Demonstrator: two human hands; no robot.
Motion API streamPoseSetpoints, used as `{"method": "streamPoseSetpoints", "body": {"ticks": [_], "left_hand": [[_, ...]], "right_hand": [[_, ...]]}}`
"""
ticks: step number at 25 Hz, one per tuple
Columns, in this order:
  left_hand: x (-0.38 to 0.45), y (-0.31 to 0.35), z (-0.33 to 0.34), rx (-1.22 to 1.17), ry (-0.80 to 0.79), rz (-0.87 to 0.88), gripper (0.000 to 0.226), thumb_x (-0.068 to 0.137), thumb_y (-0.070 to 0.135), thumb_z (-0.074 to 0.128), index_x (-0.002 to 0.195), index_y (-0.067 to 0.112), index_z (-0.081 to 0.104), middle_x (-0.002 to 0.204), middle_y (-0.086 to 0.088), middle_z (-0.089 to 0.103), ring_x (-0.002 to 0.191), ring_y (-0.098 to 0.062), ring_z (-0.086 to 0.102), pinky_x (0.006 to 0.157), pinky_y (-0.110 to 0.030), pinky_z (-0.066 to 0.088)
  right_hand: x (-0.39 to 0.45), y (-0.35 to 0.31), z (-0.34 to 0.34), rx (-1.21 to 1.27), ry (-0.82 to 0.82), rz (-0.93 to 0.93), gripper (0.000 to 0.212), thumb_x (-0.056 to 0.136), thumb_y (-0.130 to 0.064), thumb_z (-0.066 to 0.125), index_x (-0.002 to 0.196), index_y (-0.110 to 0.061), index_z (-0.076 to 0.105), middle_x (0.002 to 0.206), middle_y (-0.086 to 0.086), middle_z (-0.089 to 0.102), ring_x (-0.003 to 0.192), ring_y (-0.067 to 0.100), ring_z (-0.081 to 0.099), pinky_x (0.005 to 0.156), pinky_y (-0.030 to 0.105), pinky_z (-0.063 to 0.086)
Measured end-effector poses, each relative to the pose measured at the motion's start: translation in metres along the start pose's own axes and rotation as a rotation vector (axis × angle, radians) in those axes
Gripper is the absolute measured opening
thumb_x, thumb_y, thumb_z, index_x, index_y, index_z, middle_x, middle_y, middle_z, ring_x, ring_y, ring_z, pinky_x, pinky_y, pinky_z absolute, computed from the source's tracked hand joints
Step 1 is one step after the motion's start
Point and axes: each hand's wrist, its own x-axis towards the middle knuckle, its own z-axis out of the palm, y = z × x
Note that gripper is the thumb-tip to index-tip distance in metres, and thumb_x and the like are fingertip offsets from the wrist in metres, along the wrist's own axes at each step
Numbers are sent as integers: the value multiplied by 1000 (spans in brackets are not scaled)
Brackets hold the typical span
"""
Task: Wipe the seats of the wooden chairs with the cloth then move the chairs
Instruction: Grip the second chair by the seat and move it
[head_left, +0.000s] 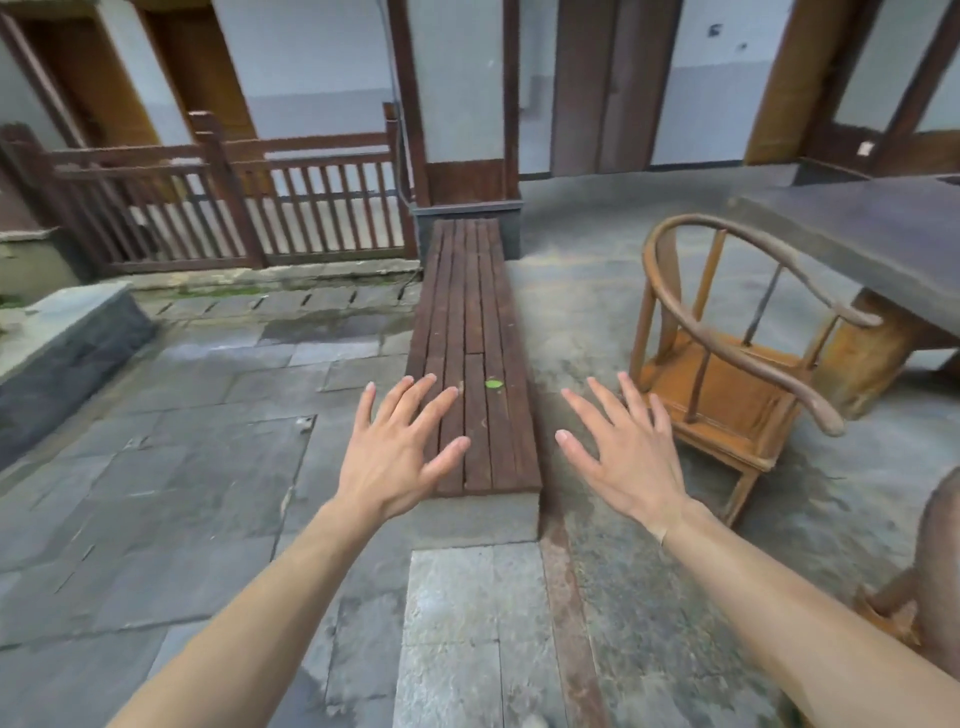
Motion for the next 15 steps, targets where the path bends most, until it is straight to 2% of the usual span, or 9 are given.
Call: {"method": "streamPoseSetpoints", "body": {"ticks": [3,7,10,13,15], "left_hand": [[111,12,35,-46,-9,107,71,93,72,20,149,34,40,158,0,39,149,-24,30,122,-56,12],[234,56,75,-121,21,273,66,94,68,27,145,32,46,154,-1,46,145,-25,38,120,-58,19],[306,102,112,-196,28,429,65,94,67,28,143,30,49,150,-4,50,140,-28,45,118,-58,24],[363,165,152,-290,-33,623,68,94,70,24,143,31,49,151,-4,49,141,-28,45,118,-58,24],[390,209,176,-360,-62,760,66,93,68,30,144,31,49,152,-3,48,142,-26,43,118,-57,23]], "right_hand": [[72,50,2,-13,10,107,71,90,-70,9,153,-43,25,165,-5,23,155,23,0,122,54,6],[127,118,-8,-87,96,238,69,91,-69,15,151,-41,33,162,-3,30,154,26,8,121,55,12],[137,173,-16,-152,109,403,67,92,-67,17,151,-40,35,162,-3,31,154,27,9,120,55,12],[125,226,-17,-232,111,626,64,94,-66,21,150,-40,35,162,-2,31,154,27,10,121,56,12],[108,251,-17,-291,133,748,63,94,-66,23,149,-38,39,158,1,38,152,30,17,119,58,18]]}}
